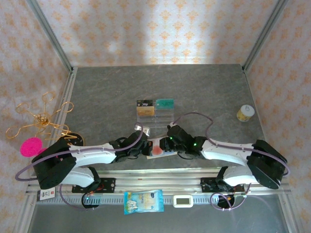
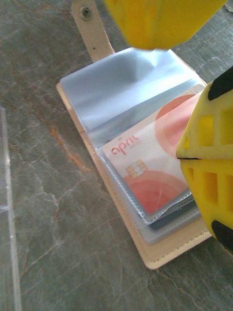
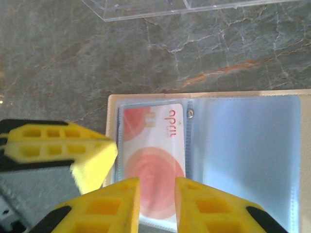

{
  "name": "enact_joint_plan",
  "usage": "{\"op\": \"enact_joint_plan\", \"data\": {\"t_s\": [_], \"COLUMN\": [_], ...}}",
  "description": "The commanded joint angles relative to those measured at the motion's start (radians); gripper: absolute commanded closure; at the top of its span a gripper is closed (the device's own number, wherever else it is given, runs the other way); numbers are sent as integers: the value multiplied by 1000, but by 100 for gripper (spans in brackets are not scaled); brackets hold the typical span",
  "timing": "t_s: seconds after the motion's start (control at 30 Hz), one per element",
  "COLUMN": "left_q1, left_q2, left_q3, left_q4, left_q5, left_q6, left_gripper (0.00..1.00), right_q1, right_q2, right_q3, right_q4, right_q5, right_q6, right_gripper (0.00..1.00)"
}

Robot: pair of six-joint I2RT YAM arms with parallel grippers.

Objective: Take the credit cards out of the card holder

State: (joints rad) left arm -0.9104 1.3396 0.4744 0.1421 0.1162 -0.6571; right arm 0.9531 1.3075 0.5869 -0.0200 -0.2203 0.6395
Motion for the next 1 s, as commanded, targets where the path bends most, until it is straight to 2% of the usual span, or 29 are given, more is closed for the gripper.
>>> {"op": "enact_joint_plan", "data": {"t_s": [0.0, 0.2, 0.53, 0.83, 0.97], "left_q1": [-11, -1, 20, 23, 23], "left_q2": [41, 113, 132, 149, 148], "left_q3": [-20, -10, -19, -25, -26], "left_q4": [-23, -55, -56, -49, -47], "left_q5": [26, -45, -45, -36, -33], "left_q6": [-10, 8, 39, 49, 50], "left_gripper": [100, 100, 100, 100, 100], "right_q1": [-44, -73, -109, -108, -108], "right_q2": [27, 80, 154, 190, 197], "right_q3": [0, -9, -52, -72, -83], "right_q4": [78, 100, 154, 240, 256], "right_q5": [-99, -123, -124, -210, -215], "right_q6": [-34, -43, -23, -14, 3], "right_gripper": [77, 77, 80, 80, 88]}}
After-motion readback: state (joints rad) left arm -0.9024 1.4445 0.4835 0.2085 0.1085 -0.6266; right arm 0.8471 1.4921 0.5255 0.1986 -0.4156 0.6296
